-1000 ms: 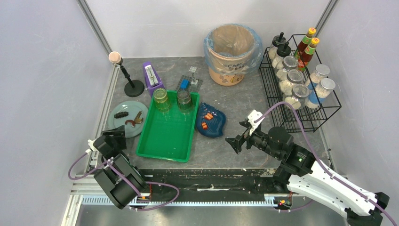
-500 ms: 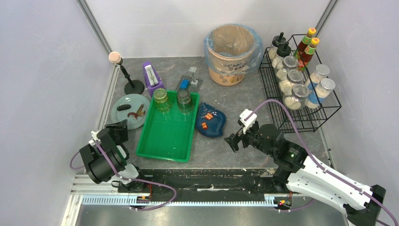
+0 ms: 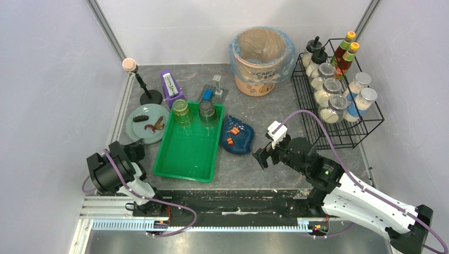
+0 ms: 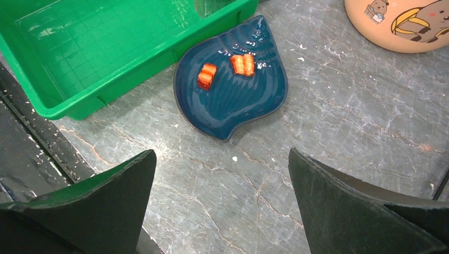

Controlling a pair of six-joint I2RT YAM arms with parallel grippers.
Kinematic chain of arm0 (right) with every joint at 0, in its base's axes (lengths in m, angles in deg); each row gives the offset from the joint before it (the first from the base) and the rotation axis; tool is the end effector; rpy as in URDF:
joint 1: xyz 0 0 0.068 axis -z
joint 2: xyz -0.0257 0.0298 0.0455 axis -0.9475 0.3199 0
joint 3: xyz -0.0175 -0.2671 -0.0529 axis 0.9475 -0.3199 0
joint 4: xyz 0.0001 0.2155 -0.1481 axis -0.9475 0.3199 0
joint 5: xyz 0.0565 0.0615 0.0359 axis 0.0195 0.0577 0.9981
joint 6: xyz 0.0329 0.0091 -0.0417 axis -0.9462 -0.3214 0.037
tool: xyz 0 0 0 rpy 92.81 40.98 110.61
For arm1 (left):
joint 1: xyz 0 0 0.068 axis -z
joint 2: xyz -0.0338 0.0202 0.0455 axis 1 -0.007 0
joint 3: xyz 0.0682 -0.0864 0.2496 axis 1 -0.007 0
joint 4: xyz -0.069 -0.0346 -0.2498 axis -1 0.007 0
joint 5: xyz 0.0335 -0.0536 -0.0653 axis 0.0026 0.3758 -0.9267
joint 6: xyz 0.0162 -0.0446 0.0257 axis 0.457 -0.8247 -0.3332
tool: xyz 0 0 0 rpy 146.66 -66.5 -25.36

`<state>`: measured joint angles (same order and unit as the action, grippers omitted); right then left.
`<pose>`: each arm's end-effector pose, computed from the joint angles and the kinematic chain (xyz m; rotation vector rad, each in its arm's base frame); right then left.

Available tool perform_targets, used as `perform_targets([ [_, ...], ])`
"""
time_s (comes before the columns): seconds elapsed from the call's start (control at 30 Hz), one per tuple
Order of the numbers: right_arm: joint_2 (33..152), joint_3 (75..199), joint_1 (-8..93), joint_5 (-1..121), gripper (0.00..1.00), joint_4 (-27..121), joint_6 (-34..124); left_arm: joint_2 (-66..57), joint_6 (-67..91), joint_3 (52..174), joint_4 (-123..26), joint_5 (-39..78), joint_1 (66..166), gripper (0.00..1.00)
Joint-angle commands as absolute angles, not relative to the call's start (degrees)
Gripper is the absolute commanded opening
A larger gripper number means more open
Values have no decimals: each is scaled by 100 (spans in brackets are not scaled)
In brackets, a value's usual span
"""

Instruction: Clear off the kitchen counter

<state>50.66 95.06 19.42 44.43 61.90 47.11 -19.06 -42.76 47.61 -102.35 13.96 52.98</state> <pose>0.1067 0.1281 0.2780 -0.7008 1.8399 0.5180 0.1700 0.1159 0.0919 -1.5321 1.4017 -0.5690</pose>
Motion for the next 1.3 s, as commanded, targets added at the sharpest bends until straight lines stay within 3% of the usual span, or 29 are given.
perform_targets([
  [0.0,5108,9747,1923,4228,98,6166,4813,-2262,-4681,4552,-11238,1580,5331,7],
  [0.03,5112,9747,1923,4208,98,6174,4815,-2410,-4816,4500,-11532,1593,5336,3],
  [0.23,5207,9782,1923,4176,98,6216,4814,-3356,-5654,4290,-13521,1510,5331,2],
  [0.53,5272,9786,1923,4213,98,6210,4831,-2492,-5846,4269,-13527,1544,5300,2],
  [1.03,5237,9791,1923,4292,98,6212,4850,-1173,-6370,4257,-13153,1697,5246,2],
  [1.27,5250,9800,1923,4378,98,6182,4834,569,-6135,4521,-11211,1716,5221,2],
])
